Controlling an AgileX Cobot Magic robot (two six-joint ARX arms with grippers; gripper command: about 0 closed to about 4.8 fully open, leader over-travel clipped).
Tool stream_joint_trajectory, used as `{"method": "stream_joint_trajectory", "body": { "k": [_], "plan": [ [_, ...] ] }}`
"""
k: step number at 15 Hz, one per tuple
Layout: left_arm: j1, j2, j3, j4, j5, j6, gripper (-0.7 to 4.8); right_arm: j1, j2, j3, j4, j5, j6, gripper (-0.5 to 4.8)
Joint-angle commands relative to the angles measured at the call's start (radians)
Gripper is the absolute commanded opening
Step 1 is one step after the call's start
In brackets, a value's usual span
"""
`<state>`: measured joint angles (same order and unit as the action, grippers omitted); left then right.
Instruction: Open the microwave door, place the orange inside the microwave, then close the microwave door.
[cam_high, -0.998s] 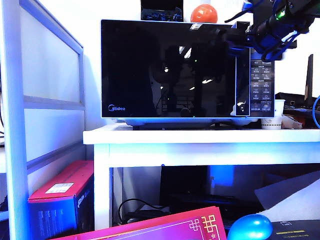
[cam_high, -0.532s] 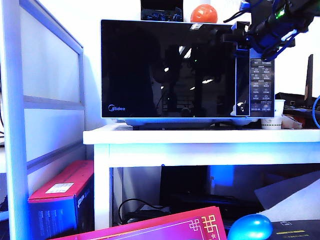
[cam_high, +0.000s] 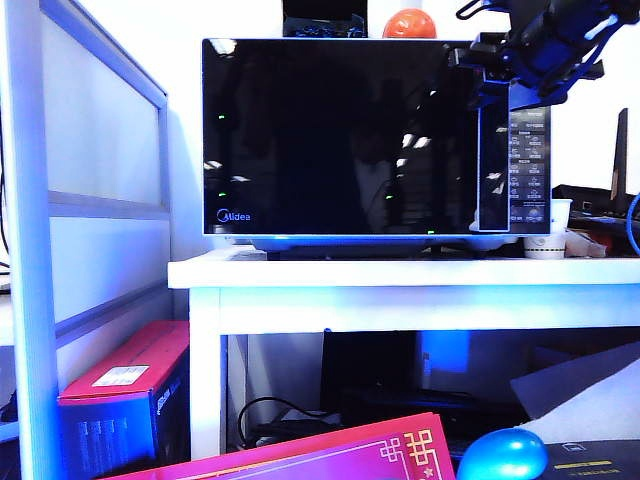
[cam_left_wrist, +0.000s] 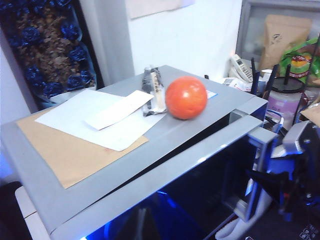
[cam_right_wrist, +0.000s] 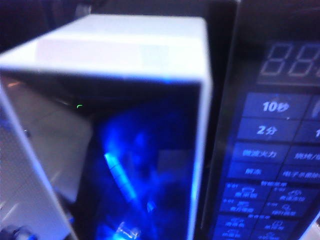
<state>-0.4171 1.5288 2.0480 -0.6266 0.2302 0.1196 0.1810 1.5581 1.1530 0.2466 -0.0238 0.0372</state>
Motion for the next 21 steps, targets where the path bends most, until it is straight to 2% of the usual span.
{"method": "stream_joint_trajectory", "body": {
  "k": [1, 2, 6, 8, 10, 11, 13, 15, 21],
  "plan": [
    [-0.002, -0.003, 0.006, 0.005, 0.002, 0.0, -0.04, -0.005, -0.031, 0.011, 0.063, -0.07, 0.006, 3.66],
    [-0.002, -0.003, 0.006, 0.004, 0.002, 0.0, -0.04, -0.005, -0.035, 0.011, 0.062, -0.113, 0.006, 3.8],
    [-0.002, -0.003, 0.006, 0.003, 0.002, 0.0, -0.04, -0.005, -0.055, 0.011, 0.044, -0.207, 0.006, 3.79],
    [-0.002, -0.003, 0.006, 0.002, 0.002, 0.0, -0.04, -0.005, -0.054, 0.011, 0.06, -0.159, 0.006, 3.78],
    [-0.002, -0.003, 0.006, -0.007, 0.002, 0.0, -0.04, -0.006, -0.054, 0.011, 0.08, -0.156, 0.006, 3.78],
    [-0.002, -0.003, 0.006, -0.009, 0.002, 0.0, -0.04, -0.006, -0.055, 0.011, 0.079, -0.182, 0.006, 3.78],
    [-0.002, -0.003, 0.006, -0.009, 0.002, 0.0, -0.04, -0.006, -0.055, 0.011, 0.093, -0.322, 0.006, 3.78],
    [-0.002, -0.003, 0.006, -0.016, 0.002, 0.0, -0.04, -0.007, -0.065, 0.012, 0.094, -0.408, 0.006, 3.78],
    [-0.002, -0.003, 0.006, -0.016, 0.002, 0.0, -0.04, -0.007, -0.138, 0.012, 0.079, -0.428, 0.006, 3.78]
  ]
}}
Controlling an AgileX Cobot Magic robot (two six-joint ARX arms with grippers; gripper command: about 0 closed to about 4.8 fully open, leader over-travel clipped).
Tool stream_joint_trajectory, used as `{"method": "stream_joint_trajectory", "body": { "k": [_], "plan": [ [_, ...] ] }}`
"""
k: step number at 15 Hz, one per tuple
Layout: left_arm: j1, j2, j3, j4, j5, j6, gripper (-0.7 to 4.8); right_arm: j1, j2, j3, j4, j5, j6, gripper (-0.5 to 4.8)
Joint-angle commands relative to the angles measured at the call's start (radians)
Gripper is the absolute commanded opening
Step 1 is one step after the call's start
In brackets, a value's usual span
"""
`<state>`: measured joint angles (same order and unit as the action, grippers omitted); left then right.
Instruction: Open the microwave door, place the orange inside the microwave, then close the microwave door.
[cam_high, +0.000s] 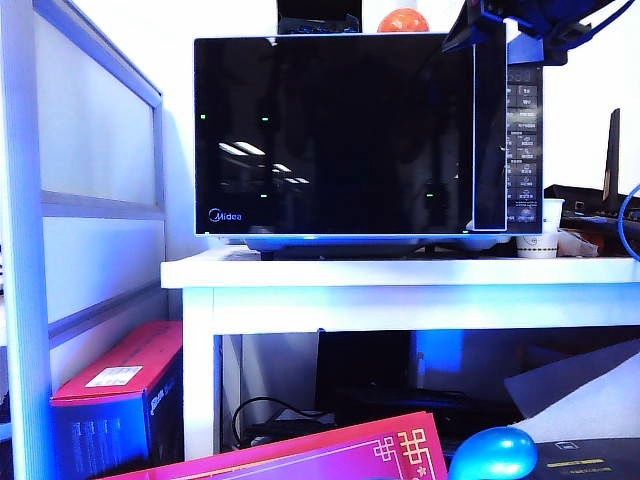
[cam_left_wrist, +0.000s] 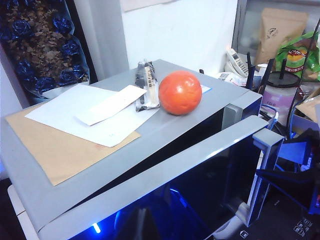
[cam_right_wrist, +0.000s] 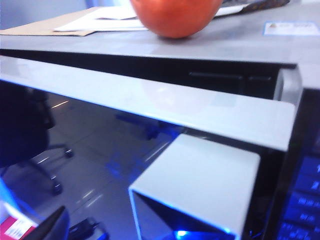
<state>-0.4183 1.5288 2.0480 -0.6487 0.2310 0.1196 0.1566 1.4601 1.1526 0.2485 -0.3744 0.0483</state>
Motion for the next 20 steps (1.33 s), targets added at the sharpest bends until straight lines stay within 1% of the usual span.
{"method": "stream_joint_trajectory", "body": {
  "k": [1, 3, 4, 7, 8, 9, 11, 12, 13, 17, 18, 19, 20],
  "plan": [
    [0.0, -0.003, 0.006, 0.006, 0.001, 0.001, -0.04, 0.018, -0.055, 0.012, 0.075, -0.077, -0.005, 3.78],
    [0.0, -0.003, 0.006, 0.006, 0.001, 0.001, -0.04, 0.018, -0.089, 0.012, 0.078, -0.068, -0.007, 3.77],
    [0.0, -0.003, 0.006, 0.006, 0.001, 0.0, -0.04, 0.018, -0.117, 0.012, 0.077, -0.046, -0.025, 3.77],
    [-0.002, -0.002, 0.006, 0.008, 0.001, 0.0, -0.04, 0.017, -0.186, 0.013, 0.092, -0.031, -0.058, 3.79],
    [-0.003, 0.003, 0.006, 0.01, 0.001, 0.0, -0.04, 0.017, -0.195, 0.012, 0.093, 0.002, -0.08, 3.82],
    [-0.003, 0.003, 0.006, 0.01, 0.001, 0.0, -0.04, 0.017, -0.195, 0.012, 0.098, 0.032, -0.107, 3.99],
    [-0.003, 0.003, 0.006, 0.007, 0.002, 0.0, -0.04, 0.016, -0.178, 0.012, 0.1, 0.097, -0.109, 4.01],
    [-0.003, 0.004, 0.005, 0.006, 0.002, 0.0, -0.04, 0.011, -0.145, 0.012, 0.109, 0.168, -0.109, 4.01],
    [-0.003, 0.004, 0.005, 0.007, 0.002, 0.0, -0.04, 0.001, -0.1, 0.012, 0.14, 0.167, -0.108, 4.01],
    [-0.003, 0.008, 0.004, -0.001, 0.002, 0.0, -0.04, 0.0, 0.015, 0.013, 0.145, 0.197, -0.082, 3.99],
    [-0.003, 0.01, 0.004, -0.001, 0.002, 0.0, -0.04, 0.0, 0.031, 0.012, 0.143, 0.197, -0.074, 3.76],
    [-0.003, 0.01, 0.004, -0.002, 0.002, 0.0, -0.04, 0.001, 0.037, 0.012, 0.139, 0.195, -0.073, 3.31],
    [-0.003, 0.01, 0.004, -0.002, 0.002, 0.0, -0.04, 0.001, 0.037, 0.013, 0.137, 0.178, -0.073, 3.18]
  ]
}}
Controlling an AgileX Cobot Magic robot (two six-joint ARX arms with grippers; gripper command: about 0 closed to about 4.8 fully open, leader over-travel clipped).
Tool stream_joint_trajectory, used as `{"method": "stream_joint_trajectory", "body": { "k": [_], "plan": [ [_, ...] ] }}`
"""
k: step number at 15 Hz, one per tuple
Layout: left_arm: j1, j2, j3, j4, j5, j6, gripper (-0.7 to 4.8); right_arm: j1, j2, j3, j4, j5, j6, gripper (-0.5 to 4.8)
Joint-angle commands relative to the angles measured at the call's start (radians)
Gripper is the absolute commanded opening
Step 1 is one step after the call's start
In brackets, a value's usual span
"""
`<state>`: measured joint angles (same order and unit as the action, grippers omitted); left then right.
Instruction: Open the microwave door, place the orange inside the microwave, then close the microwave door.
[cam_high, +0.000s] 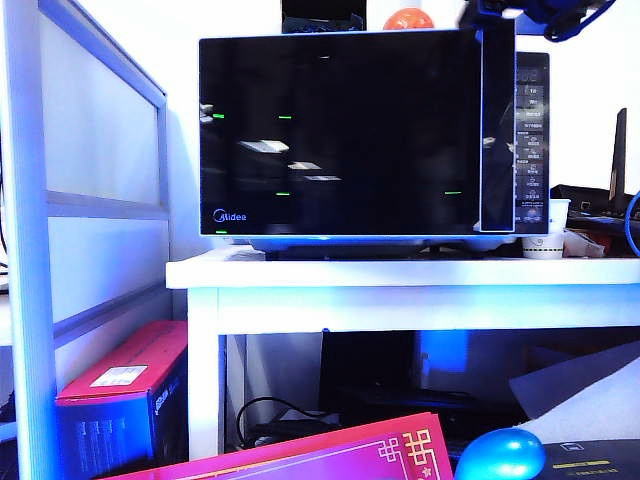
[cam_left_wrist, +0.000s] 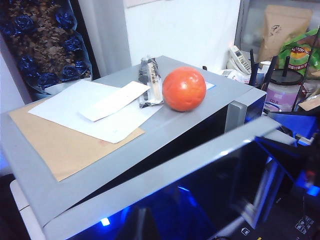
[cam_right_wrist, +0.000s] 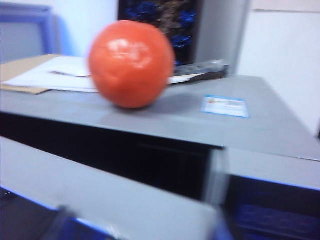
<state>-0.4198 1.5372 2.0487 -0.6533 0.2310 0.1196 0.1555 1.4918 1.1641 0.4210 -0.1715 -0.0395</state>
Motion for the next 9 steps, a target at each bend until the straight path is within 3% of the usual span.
{"method": "stream_joint_trajectory", "body": {
  "k": [1, 9],
  "plan": [
    [-0.001, 0.002, 0.003, 0.003, 0.002, 0.0, -0.04, 0.002, 0.003, 0.001, -0.035, -0.048, 0.014, 3.18],
    [-0.001, 0.002, 0.003, 0.003, 0.002, 0.003, -0.04, 0.001, -0.125, 0.002, -0.055, -0.246, 0.035, 3.18]
  ]
}}
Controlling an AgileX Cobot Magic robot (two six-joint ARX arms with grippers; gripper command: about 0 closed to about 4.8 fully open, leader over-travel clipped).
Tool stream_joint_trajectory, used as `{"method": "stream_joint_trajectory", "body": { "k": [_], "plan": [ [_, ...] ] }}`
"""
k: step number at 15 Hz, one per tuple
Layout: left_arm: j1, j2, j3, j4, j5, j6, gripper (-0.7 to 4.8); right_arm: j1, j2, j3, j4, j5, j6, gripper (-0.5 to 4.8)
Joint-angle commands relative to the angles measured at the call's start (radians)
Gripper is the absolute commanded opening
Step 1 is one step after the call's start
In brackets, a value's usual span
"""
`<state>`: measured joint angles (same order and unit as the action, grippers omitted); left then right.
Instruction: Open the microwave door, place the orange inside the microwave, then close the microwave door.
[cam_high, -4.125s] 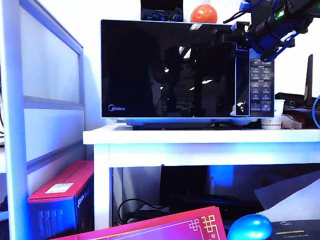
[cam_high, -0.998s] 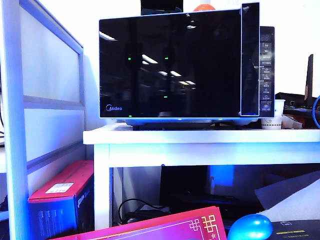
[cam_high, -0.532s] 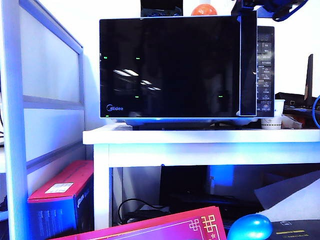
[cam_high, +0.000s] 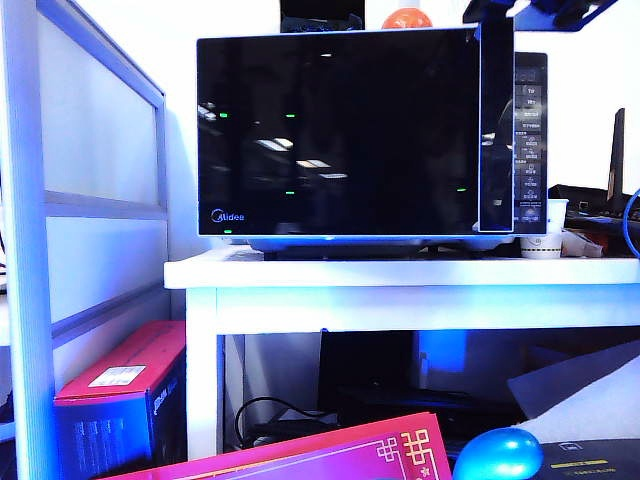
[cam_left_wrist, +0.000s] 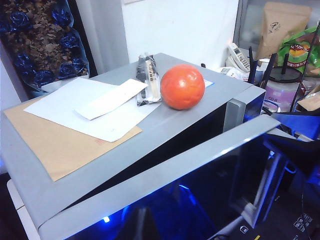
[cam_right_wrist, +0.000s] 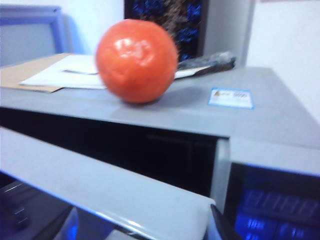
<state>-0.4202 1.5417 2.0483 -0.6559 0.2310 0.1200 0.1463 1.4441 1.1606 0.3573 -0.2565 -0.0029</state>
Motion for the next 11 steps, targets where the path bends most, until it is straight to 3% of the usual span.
{"method": "stream_joint_trajectory", "body": {
  "k": [1, 2, 4, 5, 6, 7, 8, 11],
  "plan": [
    [-0.001, -0.003, 0.004, 0.006, 0.002, 0.003, -0.04, 0.011, -0.111, 0.005, 0.009, -0.172, -0.002, 3.18],
    [-0.001, -0.002, 0.004, 0.006, 0.001, 0.003, -0.04, 0.01, -0.141, 0.005, 0.007, -0.149, -0.006, 3.18],
    [-0.001, -0.002, 0.004, 0.006, 0.002, 0.001, -0.04, 0.01, -0.19, 0.005, 0.011, 0.169, -0.057, 2.94],
    [-0.001, -0.002, 0.004, 0.005, 0.002, -0.001, -0.04, 0.01, -0.186, 0.005, 0.01, 0.274, -0.064, 2.9],
    [-0.001, -0.001, 0.004, 0.006, 0.002, 0.0, -0.04, 0.01, -0.174, 0.005, 0.014, 0.362, -0.095, 2.45],
    [-0.001, -0.001, 0.004, 0.006, 0.002, 0.0, -0.04, 0.01, -0.157, 0.005, 0.018, 0.468, -0.127, 1.38],
    [-0.001, -0.001, 0.004, 0.006, 0.002, 0.0, -0.04, 0.01, -0.119, 0.005, 0.032, 0.528, -0.159, 0.65],
    [-0.001, -0.001, 0.004, 0.005, 0.002, 0.0, -0.04, 0.002, 0.019, 0.035, 0.02, 0.517, -0.162, 0.19]
  ]
}}
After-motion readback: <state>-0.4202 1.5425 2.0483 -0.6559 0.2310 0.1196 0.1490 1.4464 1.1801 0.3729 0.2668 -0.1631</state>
